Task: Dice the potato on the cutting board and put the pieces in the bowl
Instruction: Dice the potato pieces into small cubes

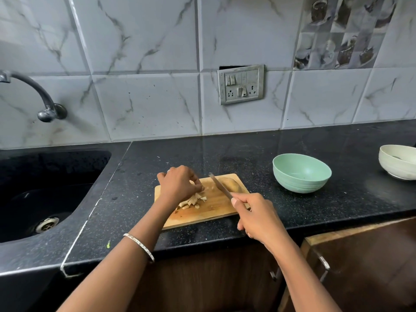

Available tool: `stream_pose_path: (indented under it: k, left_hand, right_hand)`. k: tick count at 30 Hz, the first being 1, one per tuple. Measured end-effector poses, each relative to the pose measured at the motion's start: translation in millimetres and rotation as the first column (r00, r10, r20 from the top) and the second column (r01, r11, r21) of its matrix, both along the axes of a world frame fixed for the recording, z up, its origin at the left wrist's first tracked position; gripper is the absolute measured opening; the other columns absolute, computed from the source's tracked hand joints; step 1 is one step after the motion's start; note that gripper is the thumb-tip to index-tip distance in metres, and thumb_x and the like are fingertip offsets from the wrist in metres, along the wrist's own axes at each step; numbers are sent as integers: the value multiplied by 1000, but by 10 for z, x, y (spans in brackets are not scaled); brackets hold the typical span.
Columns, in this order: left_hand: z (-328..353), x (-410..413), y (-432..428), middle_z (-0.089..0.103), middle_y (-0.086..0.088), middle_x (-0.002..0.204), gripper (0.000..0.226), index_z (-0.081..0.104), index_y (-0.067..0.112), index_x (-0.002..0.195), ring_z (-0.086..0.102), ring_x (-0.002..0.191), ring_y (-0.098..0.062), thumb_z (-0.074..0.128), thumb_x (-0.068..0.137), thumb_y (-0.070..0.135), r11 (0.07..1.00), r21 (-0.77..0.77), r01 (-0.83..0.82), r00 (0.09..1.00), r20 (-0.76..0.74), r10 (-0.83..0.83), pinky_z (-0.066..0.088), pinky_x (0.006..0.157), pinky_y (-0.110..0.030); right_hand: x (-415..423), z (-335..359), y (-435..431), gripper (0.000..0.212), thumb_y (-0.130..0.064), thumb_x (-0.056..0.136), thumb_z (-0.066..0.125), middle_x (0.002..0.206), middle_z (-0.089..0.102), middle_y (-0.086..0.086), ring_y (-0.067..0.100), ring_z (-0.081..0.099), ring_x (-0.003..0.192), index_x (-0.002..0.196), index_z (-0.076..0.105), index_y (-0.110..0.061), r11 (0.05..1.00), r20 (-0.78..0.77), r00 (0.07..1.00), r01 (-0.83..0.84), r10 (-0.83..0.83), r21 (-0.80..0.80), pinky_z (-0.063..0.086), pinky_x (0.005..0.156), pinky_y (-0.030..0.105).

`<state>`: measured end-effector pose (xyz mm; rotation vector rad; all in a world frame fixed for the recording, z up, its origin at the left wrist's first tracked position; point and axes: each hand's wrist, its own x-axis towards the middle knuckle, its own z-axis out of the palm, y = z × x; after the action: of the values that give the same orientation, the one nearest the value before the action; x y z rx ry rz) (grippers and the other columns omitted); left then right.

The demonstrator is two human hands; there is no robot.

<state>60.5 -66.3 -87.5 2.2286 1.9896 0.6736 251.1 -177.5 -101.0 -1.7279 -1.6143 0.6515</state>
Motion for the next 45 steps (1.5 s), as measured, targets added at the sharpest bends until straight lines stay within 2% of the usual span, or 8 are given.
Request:
stream_pose_path:
  k: [4, 7, 12, 16, 29, 33, 39, 45]
  left_hand:
    - [84, -198, -39, 62, 19, 83, 7, 70, 35, 82, 58, 97, -10, 74, 83, 29, 1000, -21, 12, 993, 116, -9, 35, 92, -40]
    - [69, -381, -11, 69, 18, 91, 6, 71, 38, 87, 63, 100, -10, 74, 83, 34, 996, -71, 48, 990, 139, -37, 49, 93, -43]
    - [66, -564, -69, 64, 1, 126, 51, 64, 27, 122, 58, 116, -21, 82, 76, 41, 963, -260, 65, 997, 46, -55, 48, 95, -36]
    - [51, -594, -119, 62, -2, 129, 68, 57, 22, 134, 57, 116, -23, 83, 74, 42, 940, -330, 94, 994, 78, -72, 44, 93, -34]
    - [-6, -494, -177, 68, 5, 109, 38, 70, 28, 113, 63, 100, -16, 80, 78, 40, 992, -104, 74, 986, 159, -57, 53, 83, -35]
    - [-13, -360, -264, 61, 7, 98, 15, 74, 38, 92, 58, 99, -18, 78, 78, 42, 990, 30, 139, 986, 87, -141, 45, 76, -31]
    - [-94, -71, -352, 58, 2, 113, 24, 76, 32, 98, 52, 112, -23, 71, 81, 48, 994, 52, 96, 986, -141, -88, 47, 86, -37]
    - [-154, 89, -349, 59, -1, 110, 21, 75, 20, 93, 52, 110, -25, 62, 85, 35, 996, 85, 35, 992, -124, -25, 46, 83, -38]
  right_hand:
    - [-67, -19, 59, 36, -39, 105, 43, 79, 70, -3, 2, 58, 41, 137, 59, -35, 1000, 125, 992, 28, -26, -8, 59, 68, 30]
    - [-153, -41, 28, 31, -38, 105, 44, 79, 70, 1, 2, 56, 39, 125, 66, -28, 1000, 114, 993, -5, 9, -29, 56, 56, 28]
    - [-288, -52, -78, 27, -36, 105, 47, 71, 70, 7, 2, 50, 38, 122, 67, -28, 992, -58, 992, -118, 115, -48, 43, 44, 23]
    - [-300, -25, -75, 35, -40, 105, 48, 68, 71, 4, 6, 52, 42, 138, 58, -37, 994, -89, 990, -106, 105, -6, 48, 47, 25]
    - [-228, -108, -153, 34, -41, 105, 48, 66, 70, 4, 8, 50, 41, 137, 57, -41, 993, -156, 982, -113, 109, -18, 47, 49, 27]
    - [-149, -104, -147, 33, -40, 104, 49, 62, 68, 3, 11, 50, 42, 136, 58, -42, 995, -173, 980, -102, 101, 0, 43, 47, 26]
    - [-109, -144, -156, 34, -41, 104, 49, 61, 69, 0, 12, 50, 42, 136, 58, -41, 995, -167, 981, -97, 96, -2, 44, 47, 25]
    - [-58, -169, -178, 34, -41, 104, 49, 63, 70, 2, 12, 51, 43, 137, 58, -41, 996, -182, 980, -84, 83, -2, 43, 47, 22]
